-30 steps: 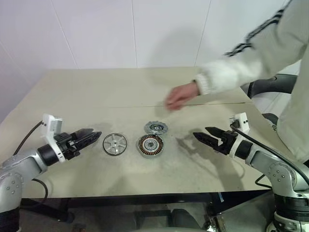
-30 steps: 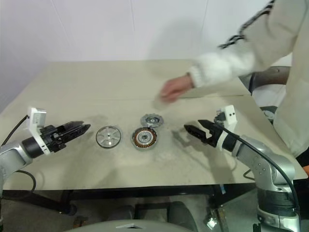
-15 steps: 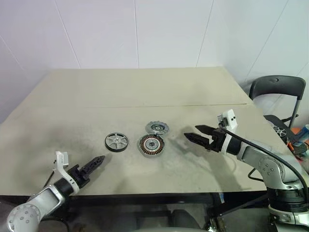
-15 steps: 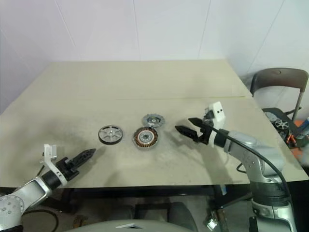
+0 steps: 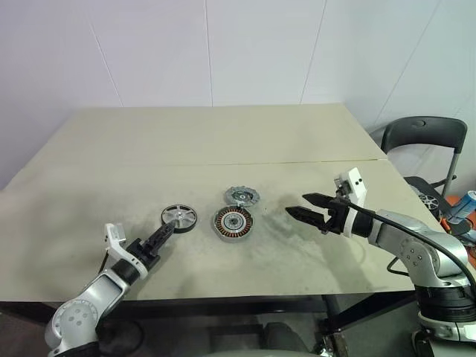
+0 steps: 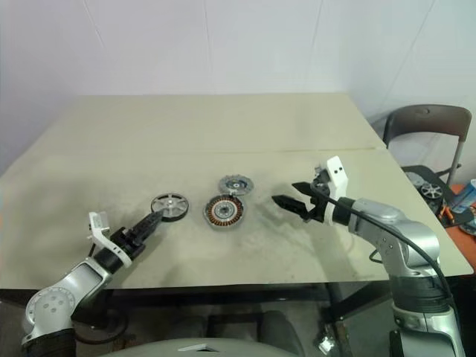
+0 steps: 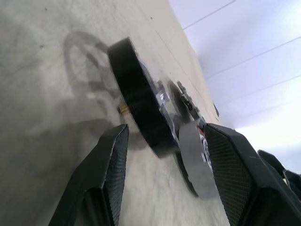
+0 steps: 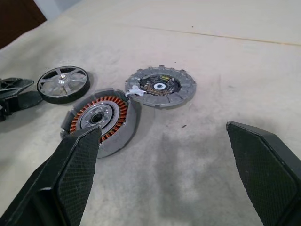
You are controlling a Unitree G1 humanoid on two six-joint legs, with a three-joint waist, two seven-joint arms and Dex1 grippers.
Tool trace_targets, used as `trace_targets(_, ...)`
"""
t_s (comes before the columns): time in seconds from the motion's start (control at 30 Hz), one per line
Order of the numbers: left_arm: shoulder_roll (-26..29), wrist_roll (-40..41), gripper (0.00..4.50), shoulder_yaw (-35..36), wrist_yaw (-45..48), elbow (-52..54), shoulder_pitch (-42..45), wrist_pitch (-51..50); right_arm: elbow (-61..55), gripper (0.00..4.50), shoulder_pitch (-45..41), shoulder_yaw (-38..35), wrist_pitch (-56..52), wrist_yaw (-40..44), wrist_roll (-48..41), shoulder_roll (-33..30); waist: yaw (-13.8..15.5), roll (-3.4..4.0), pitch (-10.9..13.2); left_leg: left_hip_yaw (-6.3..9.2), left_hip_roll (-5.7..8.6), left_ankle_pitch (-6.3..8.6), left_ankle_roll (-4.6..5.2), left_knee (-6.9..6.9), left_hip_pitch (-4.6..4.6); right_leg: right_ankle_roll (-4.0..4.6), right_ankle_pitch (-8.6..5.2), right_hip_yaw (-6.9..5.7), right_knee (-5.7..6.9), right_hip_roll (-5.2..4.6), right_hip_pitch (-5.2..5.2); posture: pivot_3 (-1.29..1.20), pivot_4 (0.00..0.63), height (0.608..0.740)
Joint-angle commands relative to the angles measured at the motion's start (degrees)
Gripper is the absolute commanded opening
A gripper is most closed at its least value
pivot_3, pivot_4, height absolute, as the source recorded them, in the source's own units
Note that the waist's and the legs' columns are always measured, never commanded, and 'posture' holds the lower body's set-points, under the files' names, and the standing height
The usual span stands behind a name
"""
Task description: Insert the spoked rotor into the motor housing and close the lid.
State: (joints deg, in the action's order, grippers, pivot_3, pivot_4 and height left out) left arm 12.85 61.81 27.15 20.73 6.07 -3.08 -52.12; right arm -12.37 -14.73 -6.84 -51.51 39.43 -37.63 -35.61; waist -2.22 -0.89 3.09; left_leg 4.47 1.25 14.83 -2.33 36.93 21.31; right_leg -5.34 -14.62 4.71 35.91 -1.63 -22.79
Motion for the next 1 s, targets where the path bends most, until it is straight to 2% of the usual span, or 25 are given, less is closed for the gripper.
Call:
trace_targets(0.03,0.4,-0.3,2.72,-0.7,0.1,-0.7,2.5,1.5,-1.9,4.44,-0.6,0.2,1.0,0.5,0.5,-0.8,0.0,0.00,0.0,0.00,0.01,0.00,0.00,0.01,0.01,0.00,0.00,0.00,0.00,-0.01,0.00,0.00,0.000,0.740)
trace_targets(0.43,0.3,-2.1,2.72,-2.2,-0.5,-3.3,4.2,2.5,-2.8,4.44,0.8,-0.5,1.3,-0.5,1.6,-0.4,0.0,0.00,0.0,0.00,0.01,0.00,0.01,0.01,0.03,-0.01,0.01,0.00,-0.02,-0.01,0.00,0.00,0.000,0.740)
trace_targets(0.53,0.2,-2.0,2.13,-2.1,-0.4,-3.1,3.7,2.4,-3.1,4.47,1.2,-0.4,1.3,-0.8,1.6,-0.4,0.0,0.00,0.0,0.01,0.01,0.00,0.01,0.00,0.03,-0.01,0.01,0.00,-0.01,-0.01,0.00,0.00,0.000,0.740)
trace_targets(0.63,0.5,-1.8,1.12,-1.5,-0.4,-3.2,3.4,2.2,-3.1,4.47,1.2,-0.2,1.3,-1.0,1.7,-0.3,-0.1,0.00,0.0,0.01,0.00,0.00,0.01,0.01,0.02,-0.01,0.01,0.00,-0.01,-0.01,0.00,0.00,0.000,0.740)
trace_targets(0.9,1.1,-1.1,1.12,-0.8,0.0,-3.3,2.9,2.0,-1.9,4.47,0.3,0.6,1.8,-0.5,2.8,-0.1,-0.2,0.00,0.0,0.00,0.00,0.00,0.01,-0.01,0.02,-0.01,0.00,0.00,-0.02,-0.01,-0.01,0.00,0.000,0.740)
trace_targets(1.0,1.2,-0.6,0.59,-0.6,0.3,-2.9,2.5,1.8,-1.6,4.47,0.0,0.9,1.9,-0.3,3.1,0.0,-0.2,0.00,0.0,0.00,0.00,0.00,0.00,0.00,0.02,-0.01,0.00,0.00,-0.02,-0.01,-0.01,0.00,0.000,0.740)
